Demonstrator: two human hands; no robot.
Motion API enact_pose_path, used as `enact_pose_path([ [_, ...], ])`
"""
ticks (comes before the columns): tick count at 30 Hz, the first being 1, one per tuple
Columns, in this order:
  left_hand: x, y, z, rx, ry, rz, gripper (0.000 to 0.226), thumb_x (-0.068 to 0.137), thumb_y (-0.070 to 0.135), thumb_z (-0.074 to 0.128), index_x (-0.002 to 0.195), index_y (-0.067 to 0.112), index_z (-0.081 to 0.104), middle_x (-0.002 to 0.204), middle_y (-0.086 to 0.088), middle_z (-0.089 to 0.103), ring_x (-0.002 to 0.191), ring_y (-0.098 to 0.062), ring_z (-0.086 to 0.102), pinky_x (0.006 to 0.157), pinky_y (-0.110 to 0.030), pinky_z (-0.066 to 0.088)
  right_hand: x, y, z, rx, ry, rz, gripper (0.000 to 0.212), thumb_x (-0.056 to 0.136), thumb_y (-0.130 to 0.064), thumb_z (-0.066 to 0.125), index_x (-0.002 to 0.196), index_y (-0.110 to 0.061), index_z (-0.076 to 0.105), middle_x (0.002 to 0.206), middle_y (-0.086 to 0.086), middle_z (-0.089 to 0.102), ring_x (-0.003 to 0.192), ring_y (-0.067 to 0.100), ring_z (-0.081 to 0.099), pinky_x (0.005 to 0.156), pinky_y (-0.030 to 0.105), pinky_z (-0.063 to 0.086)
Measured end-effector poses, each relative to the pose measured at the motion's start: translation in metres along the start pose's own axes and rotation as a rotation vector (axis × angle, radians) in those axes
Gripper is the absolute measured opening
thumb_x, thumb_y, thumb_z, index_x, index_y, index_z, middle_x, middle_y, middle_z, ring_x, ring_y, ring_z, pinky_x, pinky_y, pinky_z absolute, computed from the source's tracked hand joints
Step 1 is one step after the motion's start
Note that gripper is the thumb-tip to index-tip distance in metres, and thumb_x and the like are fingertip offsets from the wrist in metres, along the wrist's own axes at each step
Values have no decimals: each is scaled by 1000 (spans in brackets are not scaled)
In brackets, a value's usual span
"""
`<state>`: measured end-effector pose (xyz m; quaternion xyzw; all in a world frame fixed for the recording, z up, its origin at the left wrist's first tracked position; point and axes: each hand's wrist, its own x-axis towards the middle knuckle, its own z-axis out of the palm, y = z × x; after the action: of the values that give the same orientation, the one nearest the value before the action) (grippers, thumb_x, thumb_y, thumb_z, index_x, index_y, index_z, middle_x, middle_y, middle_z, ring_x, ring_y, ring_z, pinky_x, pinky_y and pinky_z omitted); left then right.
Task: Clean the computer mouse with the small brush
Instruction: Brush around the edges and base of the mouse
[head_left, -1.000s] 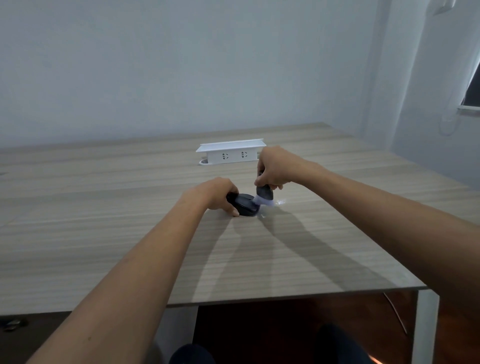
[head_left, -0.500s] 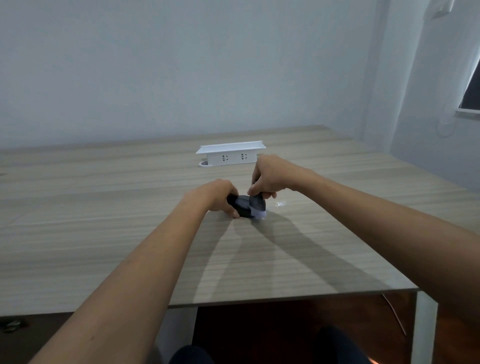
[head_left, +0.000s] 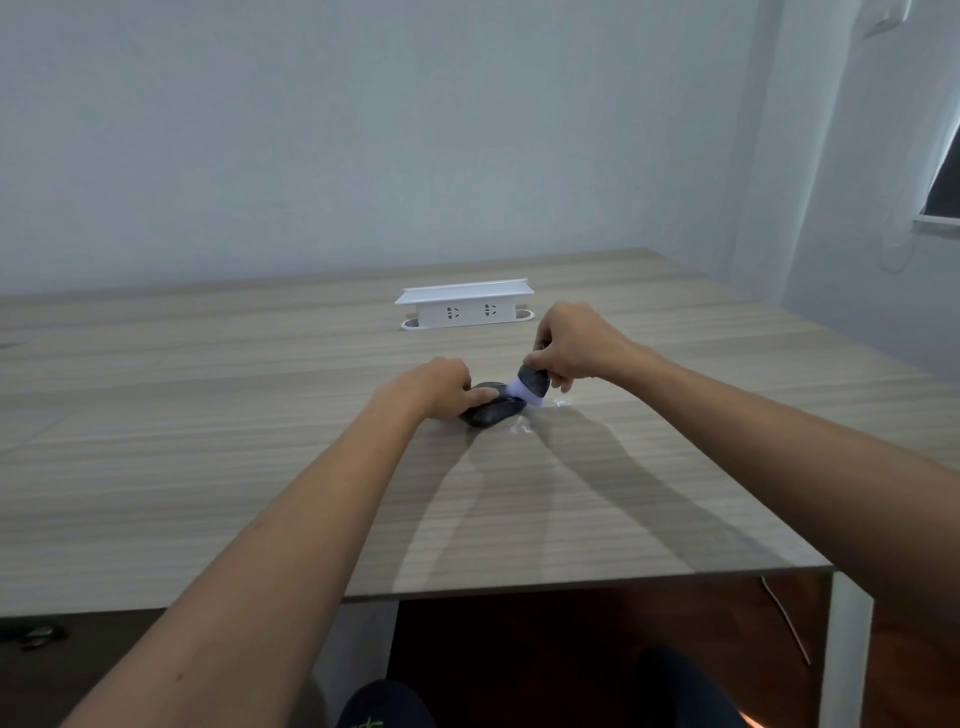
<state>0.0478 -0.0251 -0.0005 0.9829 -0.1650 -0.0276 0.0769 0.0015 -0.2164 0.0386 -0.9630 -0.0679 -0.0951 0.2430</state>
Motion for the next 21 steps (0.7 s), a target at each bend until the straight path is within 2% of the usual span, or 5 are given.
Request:
enact_pose_path([
  [6,2,-8,-1,-175,-44,20,55,101,53,51,111,6,75,102,-14,77,96,-29,70,84,-37,51,6,4,9,93,5,30,14,77,-2,68,69,7,75,59,17,72,39,11,66,37,11,42],
  [10,6,-11,5,-290,-41,-16,54,101,50,55,111,0,74,102,-18,77,86,-29,69,85,-35,52,11,2,15,169,-4,63,13,76,-2,67,70,6,76,65,19,74,44,12,69,40,12,46],
  [13,7,-15,9,-347,-28,-44,55,100,50,57,109,-2,74,109,-20,77,88,-29,70,84,-33,49,11,-2,16,238,-32,87,8,67,-2,71,64,2,77,64,17,74,55,22,73,56,23,60],
  [16,10,-15,10,-358,-17,-58,58,100,52,56,110,-3,74,111,-22,77,90,-30,69,89,-37,52,8,-4,12,363,-158,103,23,74,0,68,54,-5,77,59,11,74,54,20,71,56,24,60],
  [21,11,-15,10,-341,-14,-74,61,100,54,54,110,-2,75,108,-22,76,85,-27,61,81,-33,44,9,4,4,479,-209,177,12,83,0,68,74,7,74,62,12,74,56,20,71,64,25,63],
])
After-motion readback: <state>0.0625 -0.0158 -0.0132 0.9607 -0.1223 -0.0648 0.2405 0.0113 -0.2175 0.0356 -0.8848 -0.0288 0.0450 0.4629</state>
